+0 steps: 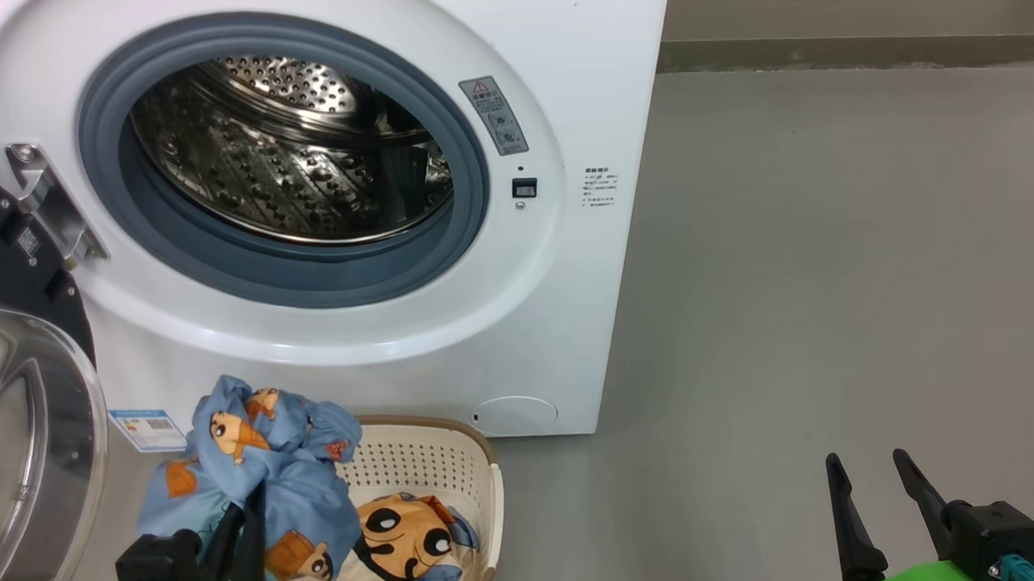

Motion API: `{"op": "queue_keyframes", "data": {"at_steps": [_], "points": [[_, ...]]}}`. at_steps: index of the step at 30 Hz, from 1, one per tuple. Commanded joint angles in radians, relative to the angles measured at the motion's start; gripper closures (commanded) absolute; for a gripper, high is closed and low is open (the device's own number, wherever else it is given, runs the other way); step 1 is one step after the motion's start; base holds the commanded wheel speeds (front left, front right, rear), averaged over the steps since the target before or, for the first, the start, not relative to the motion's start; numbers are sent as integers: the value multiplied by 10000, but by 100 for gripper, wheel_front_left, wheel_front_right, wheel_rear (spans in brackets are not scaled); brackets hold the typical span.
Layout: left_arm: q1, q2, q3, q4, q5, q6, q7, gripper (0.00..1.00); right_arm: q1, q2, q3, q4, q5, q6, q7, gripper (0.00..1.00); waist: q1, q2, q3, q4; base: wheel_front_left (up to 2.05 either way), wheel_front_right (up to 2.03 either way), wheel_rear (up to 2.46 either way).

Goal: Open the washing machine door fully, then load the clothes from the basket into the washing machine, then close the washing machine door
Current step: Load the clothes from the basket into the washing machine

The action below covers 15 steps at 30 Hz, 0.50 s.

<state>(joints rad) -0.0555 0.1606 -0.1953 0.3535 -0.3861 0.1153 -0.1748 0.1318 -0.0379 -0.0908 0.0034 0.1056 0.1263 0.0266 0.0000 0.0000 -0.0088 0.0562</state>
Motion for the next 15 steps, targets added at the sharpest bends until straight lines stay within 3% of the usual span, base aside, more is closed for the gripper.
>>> {"op": "queue_keyframes", "data": {"at_steps": [1, 15], "points": [[-158, 165, 277, -320, -27, 69, -32, 100, -195, -123, 230, -255, 39, 44, 6, 0, 0, 0, 29, 12, 0, 0, 0], [-770, 201, 190, -97, -83, 52, -40, 100, -354, -123, 368, -430, -40, 44, 21, 0, 0, 0, 522, -37, 0, 0, 0]]}}
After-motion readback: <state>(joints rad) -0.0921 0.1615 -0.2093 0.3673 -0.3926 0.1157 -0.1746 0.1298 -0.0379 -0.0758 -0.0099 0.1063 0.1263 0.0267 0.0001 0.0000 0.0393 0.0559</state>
